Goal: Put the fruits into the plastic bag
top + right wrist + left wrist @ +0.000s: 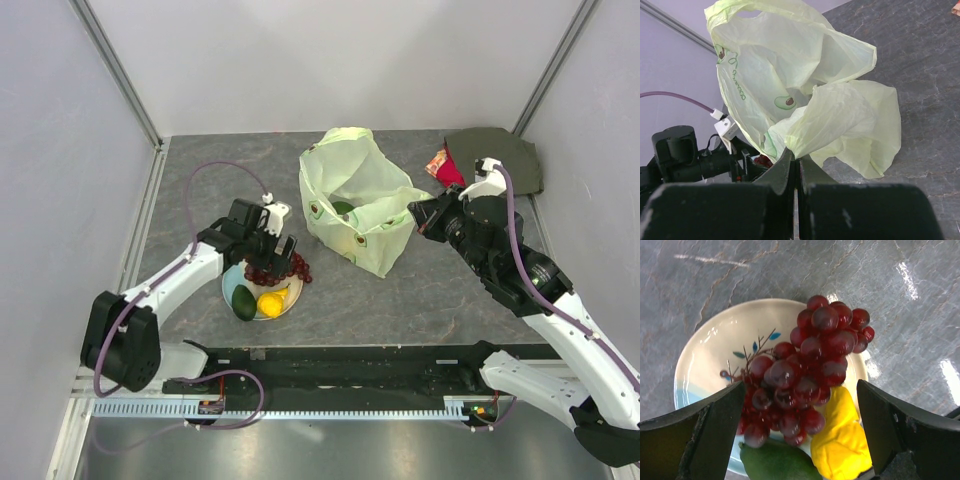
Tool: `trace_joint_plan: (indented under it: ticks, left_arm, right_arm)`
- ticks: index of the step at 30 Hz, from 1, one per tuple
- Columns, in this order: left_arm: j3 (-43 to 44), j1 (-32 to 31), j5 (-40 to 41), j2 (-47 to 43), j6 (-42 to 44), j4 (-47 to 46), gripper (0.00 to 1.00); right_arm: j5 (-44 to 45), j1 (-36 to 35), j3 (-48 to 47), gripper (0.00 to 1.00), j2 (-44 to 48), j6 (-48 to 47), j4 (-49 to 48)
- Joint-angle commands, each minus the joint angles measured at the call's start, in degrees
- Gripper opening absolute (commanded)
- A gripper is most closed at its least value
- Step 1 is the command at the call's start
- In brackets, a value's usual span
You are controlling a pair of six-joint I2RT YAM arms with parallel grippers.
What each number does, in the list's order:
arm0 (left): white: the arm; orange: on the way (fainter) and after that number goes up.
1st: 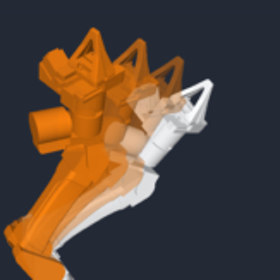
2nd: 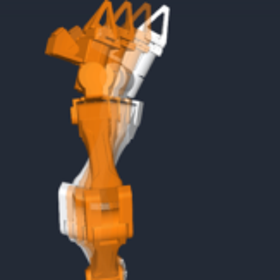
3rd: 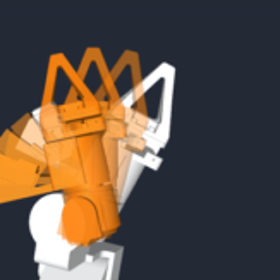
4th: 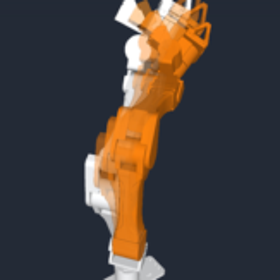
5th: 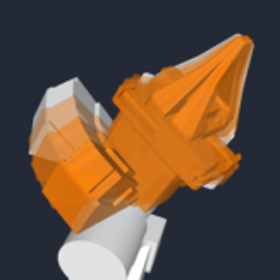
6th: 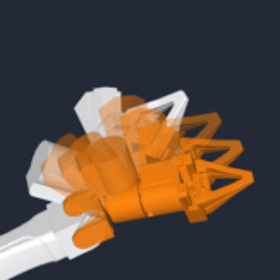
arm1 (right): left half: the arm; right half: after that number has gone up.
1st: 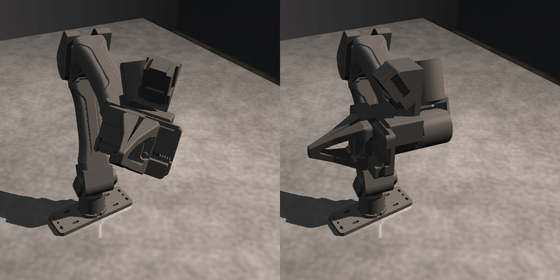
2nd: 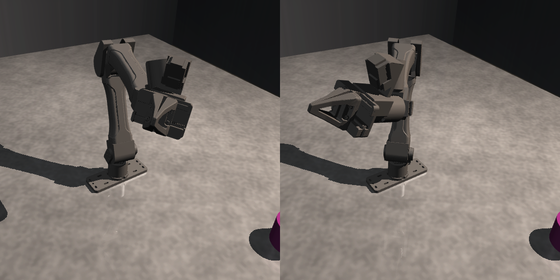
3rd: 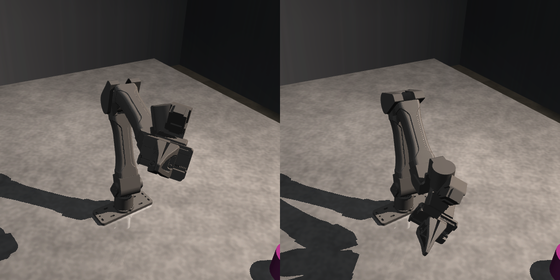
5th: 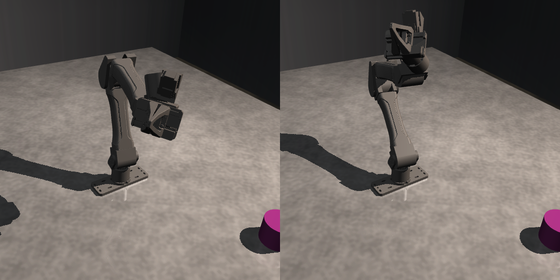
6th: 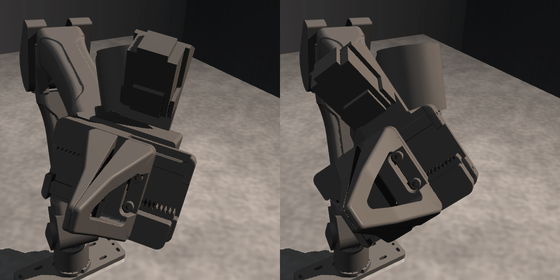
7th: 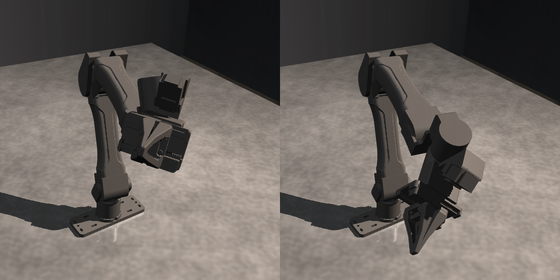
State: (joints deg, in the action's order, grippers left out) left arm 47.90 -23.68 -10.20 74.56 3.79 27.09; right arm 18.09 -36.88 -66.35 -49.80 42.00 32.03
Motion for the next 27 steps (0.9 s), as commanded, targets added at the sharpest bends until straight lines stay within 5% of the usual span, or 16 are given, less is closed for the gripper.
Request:
trace_joint_plan:
  ticks: [1,8,11,18,27]
  left_arm:
    - [2.81,-0.84,2.02,3.83,5.52,-3.01,0.99]
    - [4.57,-2.16,2.72,10.16,6.67,-3.89,0.99]
    - [4.92,-2.42,2.55,11.65,7.11,-4.24,0.93]
    - [4.92,-2.51,4.91,13.24,6.32,-4.15,0.56]
    - [4.48,-2.42,7.29,3.23,4.65,-6.43,0.46]
  right_arm:
    - [0.46,0.06,-0.28,0.0,-0.03,0.01,-2.15]
    - [0.99,0.06,-0.19,0.0,0.49,0.1,-2.06]
    - [1.25,0.06,-0.19,0.0,0.32,0.01,-2.15]
    - [1.69,0.06,-0.36,0.0,0.14,0.01,-1.97]
    - [1.95,0.06,-0.54,0.0,-0.21,-0.16,-1.97]
